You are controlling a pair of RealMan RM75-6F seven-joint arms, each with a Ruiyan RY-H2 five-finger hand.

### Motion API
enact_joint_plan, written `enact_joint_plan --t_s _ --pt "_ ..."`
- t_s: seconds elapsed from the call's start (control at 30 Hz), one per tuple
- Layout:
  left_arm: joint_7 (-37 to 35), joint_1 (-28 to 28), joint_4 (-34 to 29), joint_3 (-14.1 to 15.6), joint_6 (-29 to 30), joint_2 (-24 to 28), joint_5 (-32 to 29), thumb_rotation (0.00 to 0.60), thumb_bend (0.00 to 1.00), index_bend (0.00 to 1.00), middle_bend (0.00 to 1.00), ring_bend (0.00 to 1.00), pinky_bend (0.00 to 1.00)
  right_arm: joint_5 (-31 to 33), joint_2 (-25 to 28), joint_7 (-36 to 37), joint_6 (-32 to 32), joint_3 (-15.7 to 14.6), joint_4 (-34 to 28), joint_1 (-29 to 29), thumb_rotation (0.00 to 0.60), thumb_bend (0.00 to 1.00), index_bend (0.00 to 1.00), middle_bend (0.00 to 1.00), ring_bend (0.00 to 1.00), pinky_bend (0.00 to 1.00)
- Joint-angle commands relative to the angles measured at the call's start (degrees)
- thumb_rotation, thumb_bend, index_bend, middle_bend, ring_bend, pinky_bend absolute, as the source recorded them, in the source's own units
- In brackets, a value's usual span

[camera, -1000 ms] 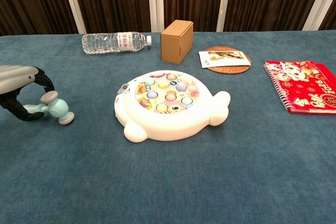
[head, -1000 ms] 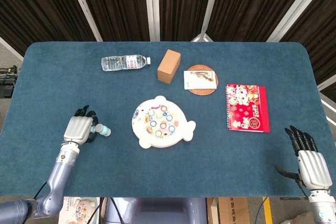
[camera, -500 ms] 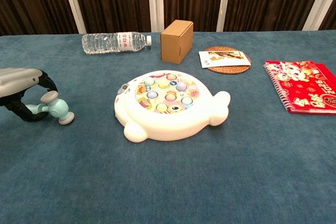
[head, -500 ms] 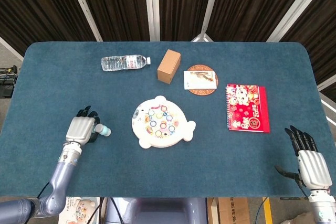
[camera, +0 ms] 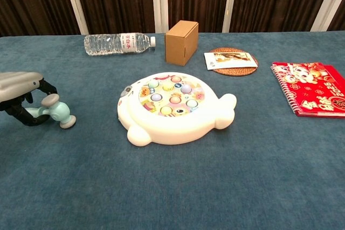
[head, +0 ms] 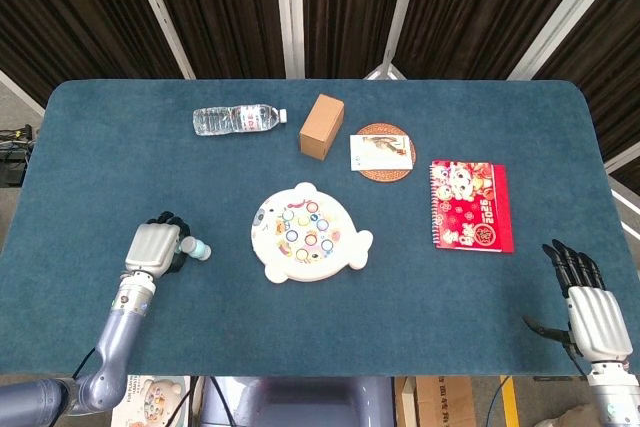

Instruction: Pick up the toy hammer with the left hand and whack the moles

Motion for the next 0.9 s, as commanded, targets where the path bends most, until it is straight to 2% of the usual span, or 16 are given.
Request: enact_joint_plan --t_s 0.03,0.17,0.37,0.6,0.73,0.9 --pt "-1.5 0.3 0.7 -0.1 0.9 -0.5 1.7 0.6 0.69 0.62 0.46 0.35 0.51 0.0 0.0 0.0 0.0 0.0 0.0 0.0 0.6 0.16 0.0 0.0 0.0 0.0" --pt "-3.6 0.5 1.4 -0.3 2.2 -0.7 4.5 0.6 0.71 0.63 0.52 0.4 0.56 0.0 0.0 -0.1 0.0 0.0 0.0 0.0 0.6 0.16 0.0 0.0 0.0 0.0" --pt "-4.8 0.4 0.9 -0.9 2.6 0.1 6.3 0.6 0.72 0.63 0.52 0.41 0.57 0.0 0.0 0.0 0.1 0.0 0.0 0.0 0.6 0.16 0.0 0.0 0.0 0.0" --pt "-2.7 -1.0 -1.5 -1.7 2.4 2.0 7.4 0.6 0.72 0.64 0.53 0.41 0.57 0.1 0.0 0.0 0.0 0.0 -0.1 0.0 0.6 0.16 0.0 0.0 0.0 0.0" --pt "-0.9 -2.7 -3.1 -3.1 1.5 2.7 6.8 0.6 0.72 0.64 0.53 0.41 0.57 0.3 0.0 0.0 -0.1 0.1 -0.1 0.0 0.6 0.16 0.0 0.0 0.0 0.0" --pt "3.9 -6.9 -4.8 -6.2 -0.9 2.8 3.8 0.6 0.72 0.64 0.53 0.41 0.57 0.5 0.1 0.2 -0.2 0.1 -0.2 0.0 0.6 0.16 0.0 0.0 0.0 0.0"
